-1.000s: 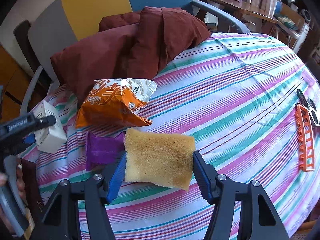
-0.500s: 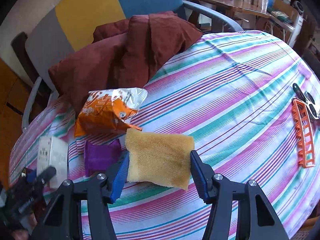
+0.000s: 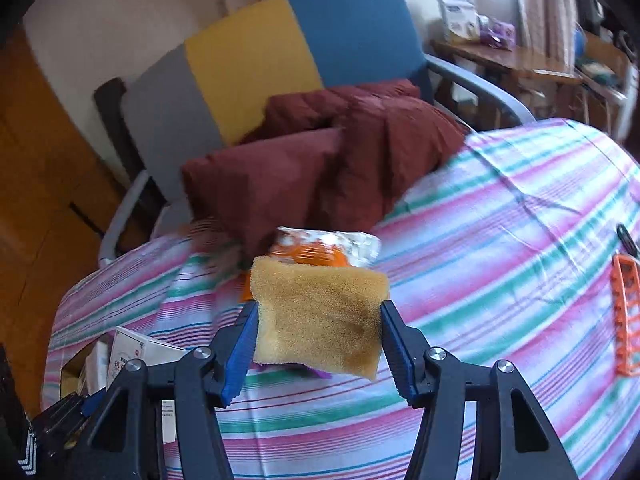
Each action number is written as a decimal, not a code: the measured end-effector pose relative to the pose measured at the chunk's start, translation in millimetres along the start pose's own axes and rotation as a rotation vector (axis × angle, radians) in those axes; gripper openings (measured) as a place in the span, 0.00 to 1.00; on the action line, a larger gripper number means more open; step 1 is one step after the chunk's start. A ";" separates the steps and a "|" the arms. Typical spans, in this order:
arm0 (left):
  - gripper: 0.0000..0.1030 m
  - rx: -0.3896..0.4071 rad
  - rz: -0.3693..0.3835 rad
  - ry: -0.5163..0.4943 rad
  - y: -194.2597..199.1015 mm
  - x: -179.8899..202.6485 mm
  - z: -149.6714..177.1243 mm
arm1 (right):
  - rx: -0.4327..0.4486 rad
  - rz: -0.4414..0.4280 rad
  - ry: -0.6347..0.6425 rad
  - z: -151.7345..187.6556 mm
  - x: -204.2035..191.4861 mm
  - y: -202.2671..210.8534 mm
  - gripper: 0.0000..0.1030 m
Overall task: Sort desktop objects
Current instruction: 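Carry the white printed box and tan sponge over the gold tray, then release the white printed box with the left gripper while the right drops the sponge, then move both grippers back to the orange muffin bag and purple packet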
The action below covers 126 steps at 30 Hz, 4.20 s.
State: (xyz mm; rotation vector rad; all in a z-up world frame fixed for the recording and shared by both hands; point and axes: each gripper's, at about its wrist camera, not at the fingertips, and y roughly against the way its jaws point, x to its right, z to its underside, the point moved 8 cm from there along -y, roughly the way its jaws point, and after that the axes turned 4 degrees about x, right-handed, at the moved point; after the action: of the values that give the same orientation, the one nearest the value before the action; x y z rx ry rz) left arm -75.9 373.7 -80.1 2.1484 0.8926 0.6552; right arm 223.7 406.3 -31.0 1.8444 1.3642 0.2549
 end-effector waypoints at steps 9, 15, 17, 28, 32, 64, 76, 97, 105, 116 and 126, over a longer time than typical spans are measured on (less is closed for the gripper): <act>0.54 0.069 -0.023 0.074 52.4 -30.7 18.4 | 0.029 -0.113 0.122 7.0 -47.0 10.7 0.58; 0.54 0.119 -0.062 0.149 90.7 -71.5 34.2 | 0.009 -0.188 0.185 22.1 -76.9 11.4 0.58; 0.54 0.129 -0.090 0.182 100.5 -91.3 41.6 | -0.014 -0.225 0.204 31.3 -89.6 9.9 0.58; 0.54 0.146 -0.204 0.355 127.7 -183.6 80.9 | -0.087 -0.518 0.531 107.9 -216.4 43.0 0.59; 0.54 0.140 -0.222 0.389 126.6 -199.8 88.7 | -0.155 -0.592 0.685 154.5 -253.5 52.5 0.59; 0.55 0.089 -0.380 0.319 93.9 -223.7 97.8 | -0.394 -0.574 1.019 256.0 -268.3 30.9 0.67; 0.57 0.118 -0.407 0.287 109.2 -215.7 92.1 | -0.396 -0.600 0.993 247.9 -269.1 29.8 0.78; 0.58 0.229 -0.427 0.203 157.5 -187.3 64.2 | -0.284 -0.627 0.817 193.5 -263.5 46.2 0.81; 0.58 0.229 -0.366 0.141 142.1 -159.3 40.4 | -0.189 -0.433 0.539 117.5 -209.8 21.1 0.81; 0.58 0.180 -0.226 0.060 101.1 -101.7 23.6 | -0.062 -0.142 -0.009 26.3 -64.9 -4.7 0.72; 0.58 0.085 -0.110 0.001 52.0 -48.1 17.7 | -0.088 -0.035 -0.262 3.8 17.5 -19.7 0.73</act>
State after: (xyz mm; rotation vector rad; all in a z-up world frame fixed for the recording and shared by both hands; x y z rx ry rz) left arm -74.1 303.6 -59.8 2.1555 1.0480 0.5724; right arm 218.8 421.4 -52.4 1.7127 1.1834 0.0509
